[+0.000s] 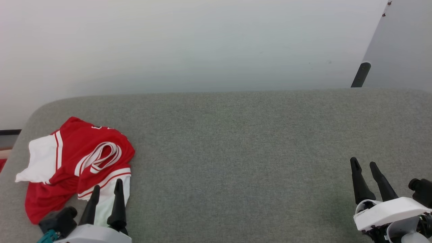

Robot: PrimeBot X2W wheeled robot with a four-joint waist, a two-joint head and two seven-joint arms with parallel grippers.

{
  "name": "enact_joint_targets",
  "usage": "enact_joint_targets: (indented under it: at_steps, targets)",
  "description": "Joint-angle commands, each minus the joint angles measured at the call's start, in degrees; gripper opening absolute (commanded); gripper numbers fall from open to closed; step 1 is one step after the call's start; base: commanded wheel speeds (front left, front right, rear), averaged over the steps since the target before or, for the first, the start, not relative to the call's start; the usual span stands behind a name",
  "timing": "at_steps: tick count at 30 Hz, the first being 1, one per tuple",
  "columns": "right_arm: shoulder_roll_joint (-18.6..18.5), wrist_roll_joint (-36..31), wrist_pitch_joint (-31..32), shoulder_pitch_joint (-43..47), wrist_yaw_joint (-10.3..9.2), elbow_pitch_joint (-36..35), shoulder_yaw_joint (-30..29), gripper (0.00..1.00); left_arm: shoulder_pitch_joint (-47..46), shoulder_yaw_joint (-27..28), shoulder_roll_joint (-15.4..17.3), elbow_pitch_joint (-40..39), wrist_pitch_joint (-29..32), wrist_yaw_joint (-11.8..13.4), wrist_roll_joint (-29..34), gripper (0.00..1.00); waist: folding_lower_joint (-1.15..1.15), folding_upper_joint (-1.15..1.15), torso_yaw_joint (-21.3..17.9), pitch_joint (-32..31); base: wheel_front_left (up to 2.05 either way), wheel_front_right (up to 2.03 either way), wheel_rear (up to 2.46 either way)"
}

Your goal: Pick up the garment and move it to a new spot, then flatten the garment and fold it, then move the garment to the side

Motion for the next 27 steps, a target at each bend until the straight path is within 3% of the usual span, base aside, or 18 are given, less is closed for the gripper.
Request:
enact_joint_targets:
  at_steps: [1, 27]
  targets:
    - [-0.6, -1.6, -0.7, -1.3, 0.03, -0.3, 0.1, 1.0, 0.0, -0.3, 0.5, -0.1, -0.6, -0.3, 2.0, 1.0, 0.0, 0.0, 0.1, 0.0, 0.0, 0.0, 0.0]
    - [-1.4, -10.6, -3.9, -1.1, 0.04, 0.5, 0.4, 1.0, 0.6, -1.1, 1.8, 1.4, -3.7, -0.6, 13.1, 1.0, 0.0, 0.0, 0.6, -0.3, 0.0, 0.0, 0.0]
